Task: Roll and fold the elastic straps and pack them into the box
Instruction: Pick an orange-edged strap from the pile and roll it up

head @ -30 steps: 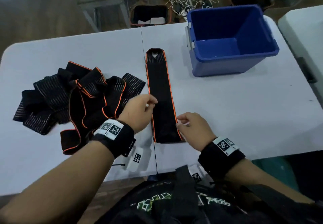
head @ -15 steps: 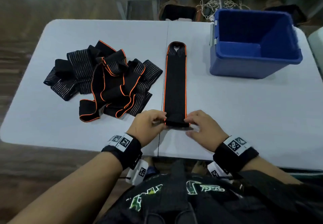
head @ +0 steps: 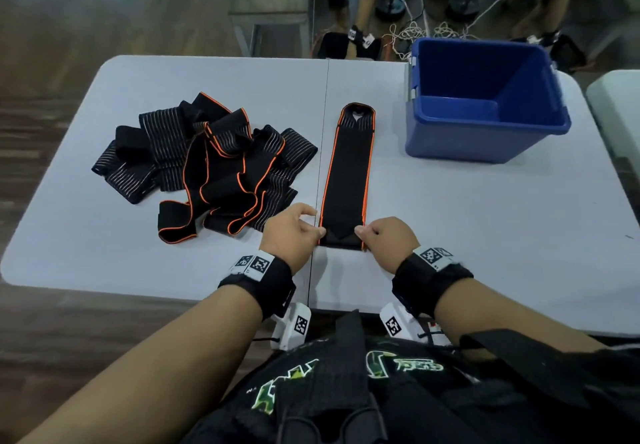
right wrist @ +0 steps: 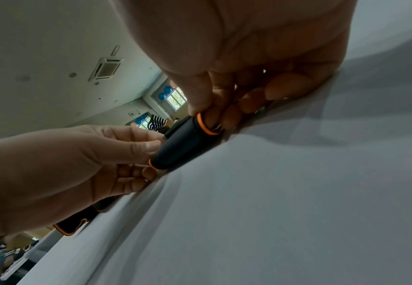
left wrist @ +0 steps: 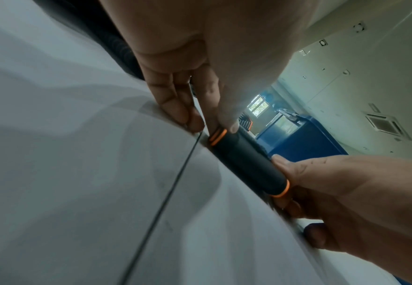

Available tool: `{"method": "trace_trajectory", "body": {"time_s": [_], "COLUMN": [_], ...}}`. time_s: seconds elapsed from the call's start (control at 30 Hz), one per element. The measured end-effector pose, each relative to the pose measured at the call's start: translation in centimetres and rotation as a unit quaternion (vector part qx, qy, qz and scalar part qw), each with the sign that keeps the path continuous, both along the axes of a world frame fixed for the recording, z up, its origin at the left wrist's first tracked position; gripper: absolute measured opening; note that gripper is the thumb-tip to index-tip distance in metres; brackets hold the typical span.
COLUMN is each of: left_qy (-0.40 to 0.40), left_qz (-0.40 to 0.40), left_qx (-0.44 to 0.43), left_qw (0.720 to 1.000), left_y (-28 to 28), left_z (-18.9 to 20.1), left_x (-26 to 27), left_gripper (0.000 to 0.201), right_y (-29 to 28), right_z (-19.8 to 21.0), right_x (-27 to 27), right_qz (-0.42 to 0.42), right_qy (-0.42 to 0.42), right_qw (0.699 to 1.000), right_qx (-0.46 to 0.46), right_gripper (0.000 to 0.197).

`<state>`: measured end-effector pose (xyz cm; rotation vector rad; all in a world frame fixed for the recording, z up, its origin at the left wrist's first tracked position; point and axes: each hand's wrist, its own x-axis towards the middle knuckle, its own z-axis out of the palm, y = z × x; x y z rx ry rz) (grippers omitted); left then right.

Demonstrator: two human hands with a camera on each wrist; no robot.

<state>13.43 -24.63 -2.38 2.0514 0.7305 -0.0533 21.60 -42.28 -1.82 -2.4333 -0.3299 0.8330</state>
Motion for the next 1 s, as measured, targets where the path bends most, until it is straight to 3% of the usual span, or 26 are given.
{"method": "trace_trajectory", "body": {"time_s": [0.23, 0.4, 0.53, 0.67, 0.77, 0.83, 0.9, 1.0], "left_qy": [0.030, 0.069, 0.082, 0.046, -0.001, -0.021, -0.034, -0.010], "left_qz": [-0.060, -0.116, -0.157, -0.228, -0.267, -0.292, -0.299, -0.309], "left_qx": [0.050, 0.125, 0.160, 0.255, 0.296, 0.306, 0.306, 0.280], "left_qw": [0.996, 0.983, 0.971, 0.939, 0.917, 0.906, 0.903, 0.909], "left_y": [-0.4, -0.7, -0.3, -0.3, -0.3, -0.2, -0.1, -0.1], "left_z": [0.8, 1.2, 1.0, 0.5, 0.0, -0.6, -1.0, -1.3], "left_x": [0.7, 1.2, 1.2, 0.7, 0.2, -0.2, -0.8, -1.8], "left_gripper": [0.014, 0.011, 0.011, 0.015, 0.016, 0.017, 0.023, 0.043], "right_y": [0.9, 0.8, 1.1, 1.2, 1.0, 0.7, 0.4, 0.1], "right_z": [0.8, 0.8, 0.8, 0.6, 1.0, 1.1, 1.1, 0.7], "right_x": [0.9, 0.4, -0.4, -1.0, -1.2, -1.6, -2.1, -2.4], "right_qz": [-0.032, -0.035, 0.064, 0.172, 0.205, 0.222, 0.239, 0.236], "right_qy": [0.023, -0.053, -0.140, -0.216, -0.216, -0.210, -0.207, -0.224], "right_qw": [0.996, 0.998, 0.987, 0.956, 0.947, 0.944, 0.939, 0.936], "right_qx": [-0.077, -0.029, -0.049, -0.103, -0.119, -0.122, -0.134, -0.132], "right_gripper": [0.053, 0.021, 0.008, 0.015, 0.016, 0.029, 0.040, 0.036]}}
